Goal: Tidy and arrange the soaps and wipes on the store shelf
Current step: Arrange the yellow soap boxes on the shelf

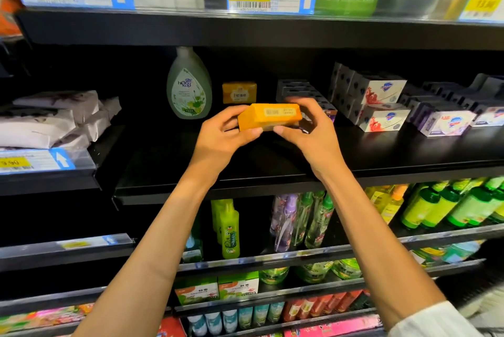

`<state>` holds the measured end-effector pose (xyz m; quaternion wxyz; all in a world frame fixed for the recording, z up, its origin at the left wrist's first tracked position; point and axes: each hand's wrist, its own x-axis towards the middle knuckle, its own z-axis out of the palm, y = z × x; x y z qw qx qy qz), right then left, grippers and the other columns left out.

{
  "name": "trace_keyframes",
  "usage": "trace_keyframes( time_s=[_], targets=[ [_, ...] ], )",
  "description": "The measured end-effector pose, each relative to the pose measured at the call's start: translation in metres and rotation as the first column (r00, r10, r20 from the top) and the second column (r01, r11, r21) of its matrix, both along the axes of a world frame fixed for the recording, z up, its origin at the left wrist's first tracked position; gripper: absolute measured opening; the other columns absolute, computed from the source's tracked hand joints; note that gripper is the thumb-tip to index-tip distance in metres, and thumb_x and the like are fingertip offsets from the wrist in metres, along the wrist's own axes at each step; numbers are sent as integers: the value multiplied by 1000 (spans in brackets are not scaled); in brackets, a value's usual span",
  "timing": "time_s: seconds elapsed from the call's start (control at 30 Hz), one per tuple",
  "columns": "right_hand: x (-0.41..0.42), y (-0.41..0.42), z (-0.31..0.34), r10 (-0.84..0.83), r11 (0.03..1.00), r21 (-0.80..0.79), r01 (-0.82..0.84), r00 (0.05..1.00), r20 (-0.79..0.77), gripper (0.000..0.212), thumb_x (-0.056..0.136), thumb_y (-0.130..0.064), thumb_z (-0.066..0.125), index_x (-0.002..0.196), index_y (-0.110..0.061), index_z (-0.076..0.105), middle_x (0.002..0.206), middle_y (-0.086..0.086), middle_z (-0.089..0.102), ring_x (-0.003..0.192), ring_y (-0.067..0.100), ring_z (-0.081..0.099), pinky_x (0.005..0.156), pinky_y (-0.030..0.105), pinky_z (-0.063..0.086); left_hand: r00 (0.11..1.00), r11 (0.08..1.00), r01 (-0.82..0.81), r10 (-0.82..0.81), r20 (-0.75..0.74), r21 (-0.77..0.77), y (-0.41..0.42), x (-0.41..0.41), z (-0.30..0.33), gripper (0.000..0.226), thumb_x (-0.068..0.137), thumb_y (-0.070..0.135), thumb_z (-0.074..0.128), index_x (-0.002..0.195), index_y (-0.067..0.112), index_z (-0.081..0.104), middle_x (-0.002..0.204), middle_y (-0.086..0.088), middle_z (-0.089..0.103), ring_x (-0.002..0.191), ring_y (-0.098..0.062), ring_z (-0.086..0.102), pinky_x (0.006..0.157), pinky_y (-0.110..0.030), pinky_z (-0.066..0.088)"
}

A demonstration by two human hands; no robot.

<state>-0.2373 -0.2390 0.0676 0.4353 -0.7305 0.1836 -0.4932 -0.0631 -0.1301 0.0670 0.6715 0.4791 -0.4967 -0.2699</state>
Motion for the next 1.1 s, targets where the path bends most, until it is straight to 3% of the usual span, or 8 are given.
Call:
trace_keyframes(
  time_s=[0.1, 0.27, 0.43, 0.57, 0.7, 0.8, 0.9, 1.1],
  targets=[
    [-1, 1, -1, -15, 1000, 24, 15, 1000, 6, 45, 88, -5, 80, 129, -11, 63, 120, -2, 70, 114, 9, 68, 92, 23, 54, 997, 999, 36, -34, -67, 19, -1, 0, 1, 42, 93, 4, 74, 133, 10, 63, 120, -11, 75, 114, -25, 72, 96, -39, 60],
    [-6, 4, 1, -73, 994, 84, 73, 997, -9, 41, 86, -9, 83, 124, -11, 68, 115, -3, 72, 108, 9, 70, 85, 25, 57, 998, 995, 40, -36, -52, 88, -2, -1, 4, 39, 97, 11, 71, 135, 9, 61, 114, -11, 77, 109, -25, 74, 94, -38, 61],
    [-27, 7, -4, -179, 976, 104, 189, 978, -103, 40, 80, -13, 89, 116, -19, 71, 110, 2, 73, 95, 6, 73, 76, 23, 58, 983, 979, -29, -9, 182, 202, -4, 0, -1, 44, 93, 23, 77, 134, 19, 60, 106, -5, 79, 103, -14, 75, 102, -41, 57],
    [-58, 4, -12, -392, 917, -15, 400, 891, -229, 42, 77, -27, 92, 112, -27, 69, 103, -6, 74, 90, 4, 69, 76, 18, 55, 887, 948, -99, -53, 458, 302, 2, -2, -9, 69, 85, 40, 83, 144, 28, 49, 119, 6, 72, 118, -9, 66, 110, -32, 48],
    [-79, 1, -17, -497, 863, -84, 497, 812, -305, 40, 78, -29, 91, 110, -31, 65, 98, -13, 72, 88, -1, 67, 72, 11, 51, 663, 935, -8, -260, 702, 354, 19, 0, -14, 69, 81, 62, 74, 142, 34, 58, 140, 16, 59, 134, 0, 50, 117, -30, 39],
    [-86, -5, -18, -548, 830, -111, 546, 763, -343, 41, 81, -32, 89, 114, -29, 66, 100, -9, 72, 91, 6, 67, 73, 14, 48, 547, 913, -27, -328, 771, 407, 19, 2, -20, 64, 82, 58, 78, 141, 43, 58, 151, 23, 47, 144, 0, 38, 121, -34, 33],
    [-89, -12, -18, -590, 799, -160, 579, 706, -391, 48, 81, -37, 88, 123, -25, 66, 108, -6, 71, 98, 12, 66, 81, 23, 49, 522, 920, -47, -310, 795, 389, 17, 5, -23, 60, 86, 47, 80, 142, 44, 58, 154, 21, 45, 147, -1, 35, 124, -39, 32],
    [-88, -26, -15, -608, 782, -166, 601, 674, -421, 53, 84, -38, 85, 130, -22, 63, 120, 2, 72, 108, 20, 67, 90, 35, 56, 516, 921, -71, -295, 804, 384, 19, 5, -23, 59, 87, 49, 79, 142, 46, 57, 155, 22, 45, 149, -2, 32, 125, -43, 30]
  ],
)
